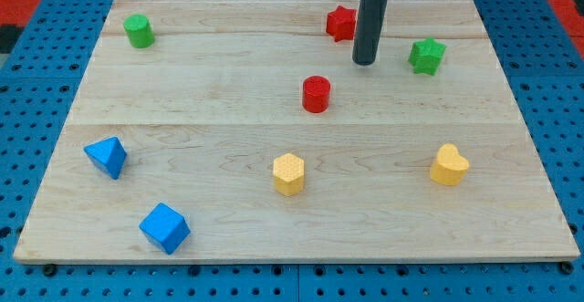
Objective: Slide the red star left and down a bit
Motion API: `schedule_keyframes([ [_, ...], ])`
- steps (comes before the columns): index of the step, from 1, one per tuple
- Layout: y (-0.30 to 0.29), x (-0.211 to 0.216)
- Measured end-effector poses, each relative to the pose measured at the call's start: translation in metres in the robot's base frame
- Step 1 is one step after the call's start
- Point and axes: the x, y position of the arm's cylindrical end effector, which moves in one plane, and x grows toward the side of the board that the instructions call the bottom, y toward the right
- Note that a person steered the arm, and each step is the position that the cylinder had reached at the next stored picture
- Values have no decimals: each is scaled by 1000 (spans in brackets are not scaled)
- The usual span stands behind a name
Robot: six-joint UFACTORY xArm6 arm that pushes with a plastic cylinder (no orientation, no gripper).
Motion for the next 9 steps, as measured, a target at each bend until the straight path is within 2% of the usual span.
schedule_keyframes([
  [2,49,-38],
  [3,31,-68],
  [6,-101,-68],
  [7,-70,-105],
  [8,-107,-118],
  [9,-120,-104],
])
